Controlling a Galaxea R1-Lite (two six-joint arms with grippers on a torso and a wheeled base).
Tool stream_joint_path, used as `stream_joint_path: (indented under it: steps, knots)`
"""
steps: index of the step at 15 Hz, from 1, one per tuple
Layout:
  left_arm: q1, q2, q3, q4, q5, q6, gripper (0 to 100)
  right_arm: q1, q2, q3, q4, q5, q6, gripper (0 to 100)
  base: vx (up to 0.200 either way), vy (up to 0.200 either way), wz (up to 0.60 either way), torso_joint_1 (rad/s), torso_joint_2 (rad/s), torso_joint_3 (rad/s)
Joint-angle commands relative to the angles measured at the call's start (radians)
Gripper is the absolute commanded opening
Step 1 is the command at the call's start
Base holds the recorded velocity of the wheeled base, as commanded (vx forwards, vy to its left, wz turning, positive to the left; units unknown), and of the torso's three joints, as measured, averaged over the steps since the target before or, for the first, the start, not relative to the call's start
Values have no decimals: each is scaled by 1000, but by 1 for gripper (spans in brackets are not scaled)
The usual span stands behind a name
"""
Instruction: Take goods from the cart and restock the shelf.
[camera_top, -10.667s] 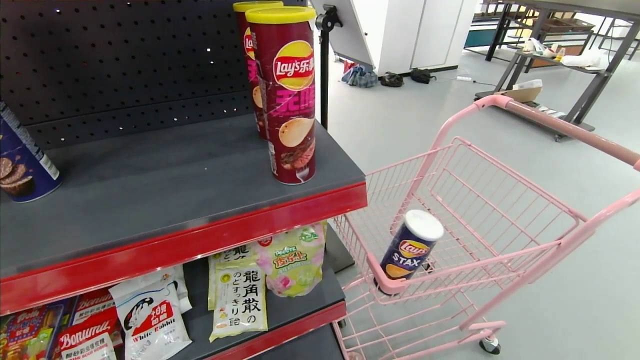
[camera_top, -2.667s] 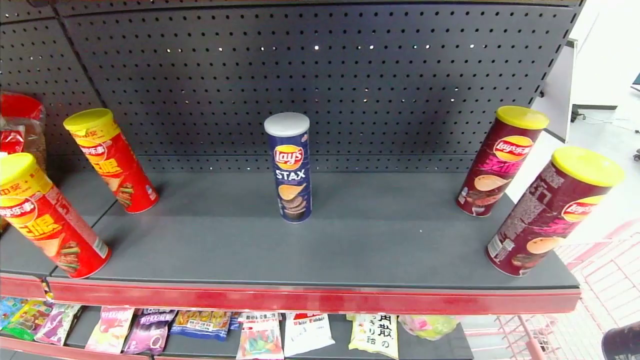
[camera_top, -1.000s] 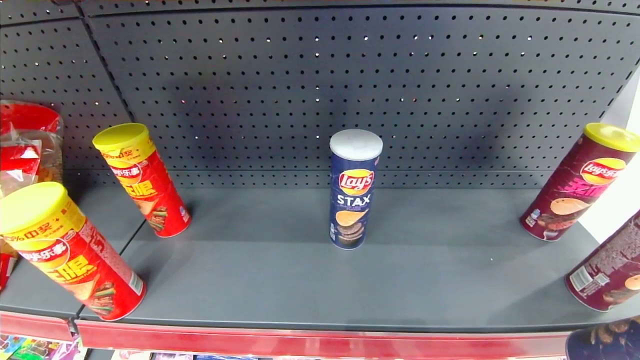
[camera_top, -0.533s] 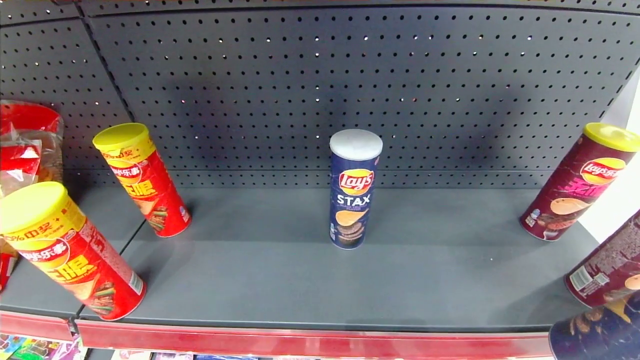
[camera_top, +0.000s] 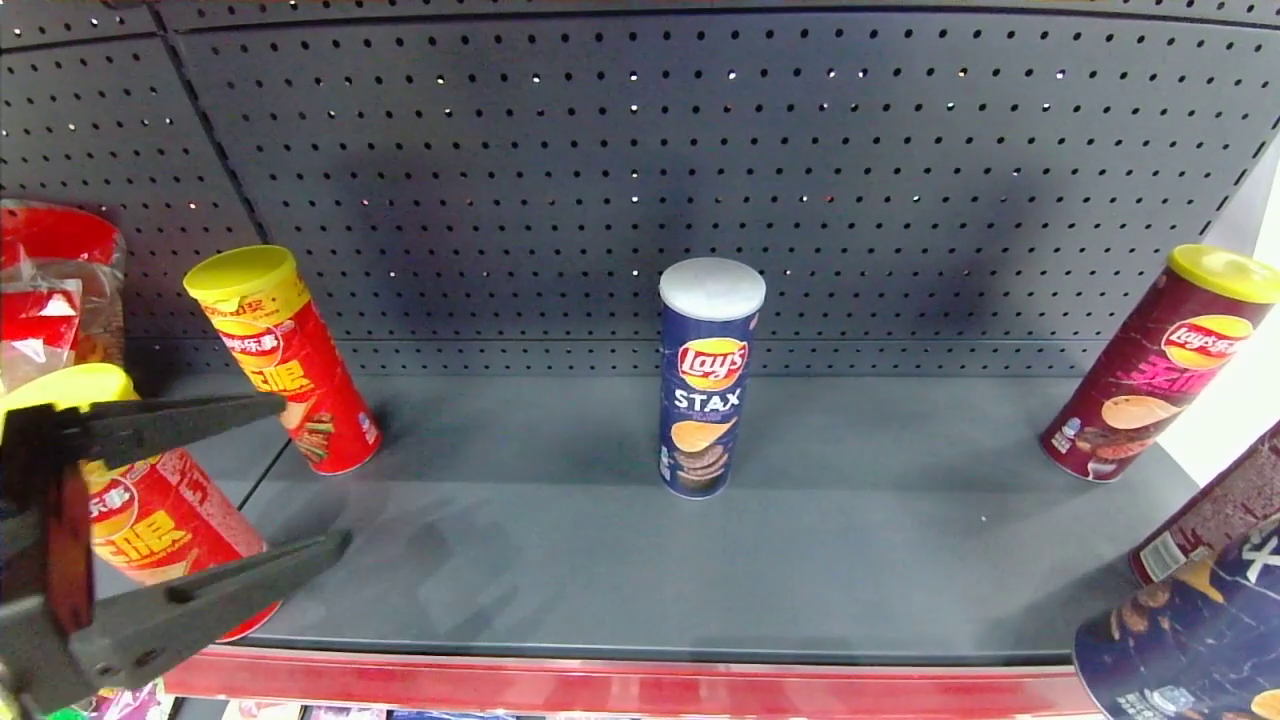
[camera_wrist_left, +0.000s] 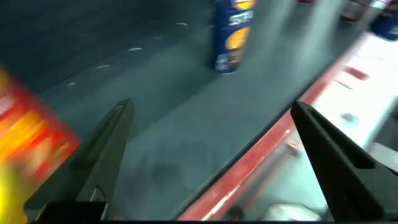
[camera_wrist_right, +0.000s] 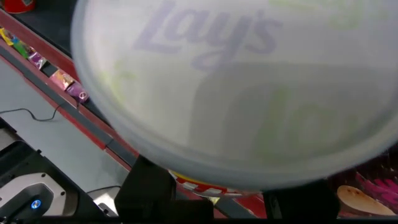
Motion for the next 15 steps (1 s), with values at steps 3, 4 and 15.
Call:
stream_joint_path:
  steps: [3,4,15]
  knots:
    - [-139,383,-167,-104,-36,11,100,0,24,8,1,0,1,0,0,0,0,0,0,0]
    - [-144,435,-186,-144,-37,13,100,0,27,8,1,0,1,0,0,0,0,0,0,0]
    - [-256,770,-520,-161,-4,13,100,-1,24,8,2,-7,3,0,0,0,0,0,0,0]
